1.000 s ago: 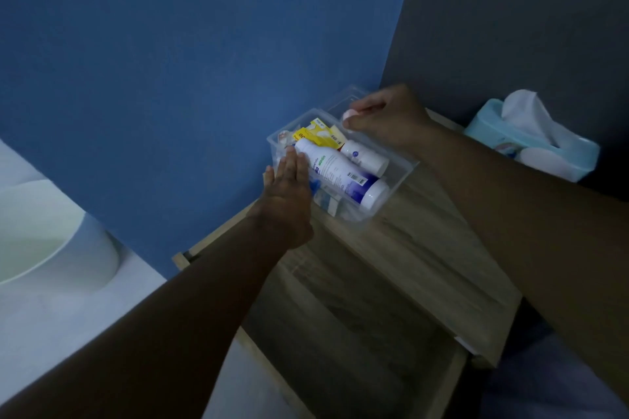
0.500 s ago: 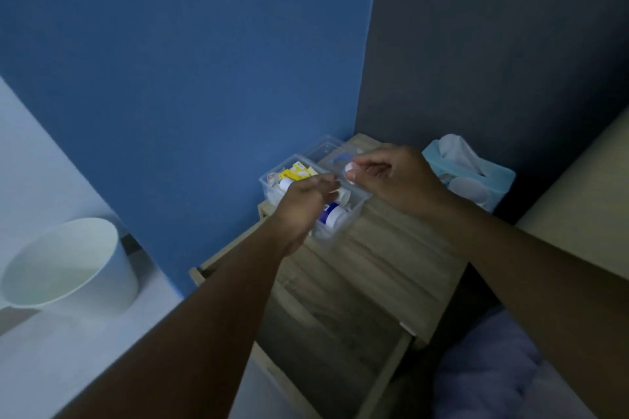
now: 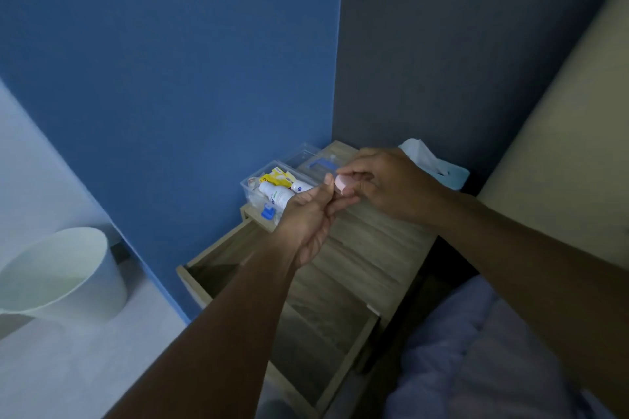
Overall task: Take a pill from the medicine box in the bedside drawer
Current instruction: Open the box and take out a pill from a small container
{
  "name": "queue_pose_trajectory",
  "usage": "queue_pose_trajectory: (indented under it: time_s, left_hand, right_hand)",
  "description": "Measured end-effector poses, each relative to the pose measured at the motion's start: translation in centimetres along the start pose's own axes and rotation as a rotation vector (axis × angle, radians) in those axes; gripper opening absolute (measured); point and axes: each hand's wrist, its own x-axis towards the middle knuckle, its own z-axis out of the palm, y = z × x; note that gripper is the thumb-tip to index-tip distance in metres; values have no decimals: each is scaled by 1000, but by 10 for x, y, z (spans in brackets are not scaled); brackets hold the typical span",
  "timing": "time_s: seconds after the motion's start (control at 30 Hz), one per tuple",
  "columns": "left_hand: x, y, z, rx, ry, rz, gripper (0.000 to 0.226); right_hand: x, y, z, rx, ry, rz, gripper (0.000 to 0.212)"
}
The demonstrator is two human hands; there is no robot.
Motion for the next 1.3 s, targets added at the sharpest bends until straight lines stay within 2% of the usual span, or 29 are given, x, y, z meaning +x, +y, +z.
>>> queue_pose_trajectory:
  time_s: [0.1,0.17,0.2,0.3,0.4,0.5,0.53,0.63,0.67,0.73,0.83,0.87,0.93,1.07,1.17,1.3]
  left_hand:
    - [0,-5,-1,-61,15,11,37]
    - [1,-9,-4,-81,50,13,29]
    - [1,-10,-6,-76,51,9,28]
    - [0,-14,-10,-74,26,-2,31]
    - [-2,-18,-15,-46,13,-8,33]
    - [-4,-21,-18,-57,19,-20,34]
    - [-4,-23,-19,-71,31,-20,33]
    - [-5,-27,-19,-86,67,-33,30]
    - [-5,-29,-19,-87,67,-39,32]
    - [-5,-31,-19,-68,56,-32,37]
    - [-8,-33,-20,-49,42,-48,34]
    - [-9,-34,-21,-52,40,-53,32]
    - [-9,-36,-23,-82,38,-63,30]
    - [-9,-42,-29,-144,55,-95,35]
    - [-9,-49,-38,-191,56,-155,32]
    - [-3,-58,-44,-264,79,-203,34]
  right_hand:
    - [-2,0,-1,215,-68,129,52]
    - [0,2,0,203,-85,210,78]
    - [1,2,0,143,-67,250,77]
    - [5,0,2,-80,16,280,55]
    - [3,2,5,-68,-32,184,49]
    - [0,9,7,4,-114,119,28]
    - [-1,11,8,21,-154,121,31]
    - [-5,13,14,-11,-221,194,73]
    - [-6,13,15,-40,-200,222,79]
    - [-6,12,17,-65,-131,221,70]
    - [-8,11,16,-17,-144,140,31]
    - [-8,11,16,-9,-155,116,24]
    - [-9,12,16,46,-141,110,28]
    - [-11,19,14,262,-5,182,36]
    - [-19,35,20,273,57,227,42]
    - [-38,58,44,328,101,374,39]
